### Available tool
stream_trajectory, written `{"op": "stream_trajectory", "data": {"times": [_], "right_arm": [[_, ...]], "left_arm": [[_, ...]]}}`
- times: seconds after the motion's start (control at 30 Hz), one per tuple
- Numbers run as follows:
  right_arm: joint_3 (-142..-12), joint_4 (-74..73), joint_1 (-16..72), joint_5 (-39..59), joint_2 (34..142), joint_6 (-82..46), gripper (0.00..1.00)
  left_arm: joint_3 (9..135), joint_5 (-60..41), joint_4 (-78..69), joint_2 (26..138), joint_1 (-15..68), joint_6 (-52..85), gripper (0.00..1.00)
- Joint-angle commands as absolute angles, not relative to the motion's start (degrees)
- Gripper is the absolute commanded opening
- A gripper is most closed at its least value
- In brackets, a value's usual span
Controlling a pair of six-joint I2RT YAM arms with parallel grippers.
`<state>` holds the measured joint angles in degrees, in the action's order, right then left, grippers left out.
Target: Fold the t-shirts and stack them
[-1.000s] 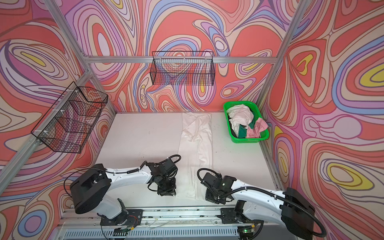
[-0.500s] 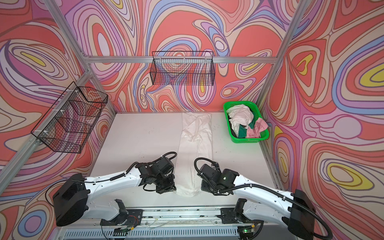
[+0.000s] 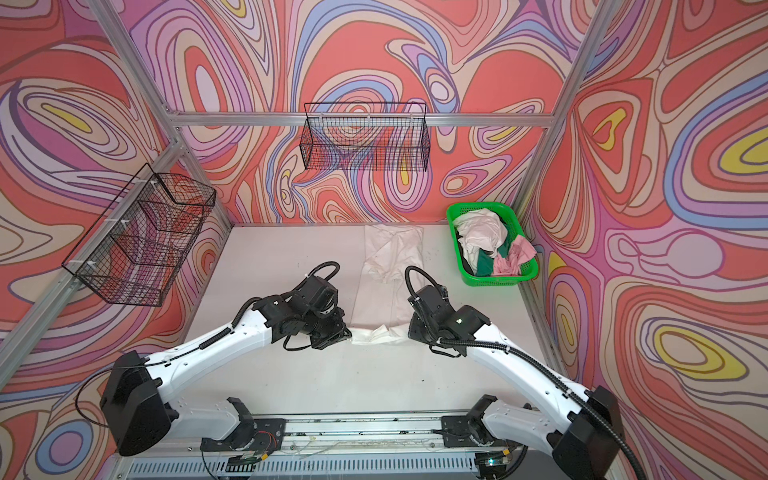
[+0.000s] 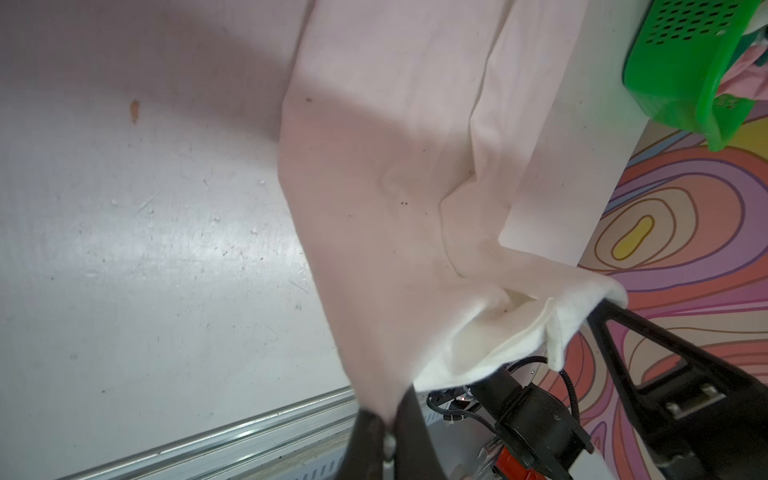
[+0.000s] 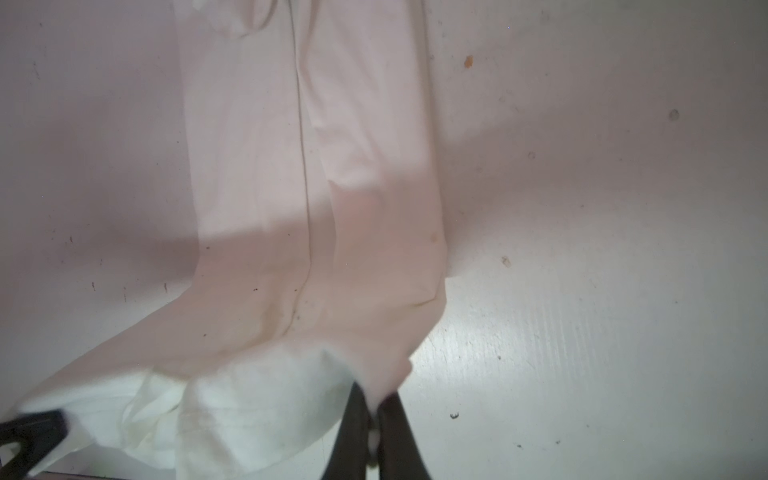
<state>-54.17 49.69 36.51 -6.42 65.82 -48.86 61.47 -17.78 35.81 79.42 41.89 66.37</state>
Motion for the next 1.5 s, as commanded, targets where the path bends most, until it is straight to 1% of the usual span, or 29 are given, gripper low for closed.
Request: {"op": "stream_trajectory", "data": {"times": [0.0,0.2,0.43,0.5,0.57,0.97,1.07,1.13,1.2,1.27,1.33,1.4,1.47], "right_arm": [[-57.3,45.3,33.0,-6.1,68.4,-42.5,0.00],[-59.1,37.3,24.3,0.6,75.1,-38.1,0.00],[-61.0,30.0,19.2,5.0,83.0,-36.6,0.00],[-62.2,29.3,17.5,4.8,85.1,-36.0,0.00],[-62.6,27.4,15.7,7.1,86.8,-35.8,0.00],[-69.4,23.7,11.7,10.9,99.1,-33.9,0.00],[-69.8,22.9,11.0,10.7,100.5,-34.1,0.00],[-69.7,22.0,10.6,11.1,100.6,-34.3,0.00],[-70.0,21.6,10.5,11.2,102.8,-34.4,0.00],[-70.2,20.5,10.4,11.3,103.9,-34.5,0.00],[-70.9,20.5,10.3,11.5,105.6,-34.2,0.00],[-71.3,19.8,10.3,11.7,106.7,-34.2,0.00],[-71.7,19.9,10.2,11.2,107.9,-34.0,0.00]], "left_arm": [[65.2,-17.6,37.8,83.5,39.5,62.4,0.00],[75.2,-18.6,40.2,93.3,35.9,57.7,0.00],[87.1,-20.1,42.8,104.7,32.2,53.4,0.00],[90.8,-20.7,43.8,108.5,31.3,52.5,0.00],[93.9,-21.8,45.1,112.0,30.2,52.3,0.00],[109.1,-22.7,48.3,125.8,27.7,50.0,0.00],[110.6,-22.8,48.6,127.6,27.7,50.0,0.00],[111.1,-22.5,48.6,128.5,27.4,50.0,0.04],[111.2,-22.4,48.6,129.1,27.1,50.3,0.08],[111.3,-22.5,48.0,129.7,26.8,50.5,0.14],[111.6,-22.3,47.8,130.2,26.5,50.6,0.15],[112.2,-22.2,47.6,130.8,26.4,50.9,0.20],[113.0,-22.3,47.8,131.3,26.1,51.0,0.34]]}}
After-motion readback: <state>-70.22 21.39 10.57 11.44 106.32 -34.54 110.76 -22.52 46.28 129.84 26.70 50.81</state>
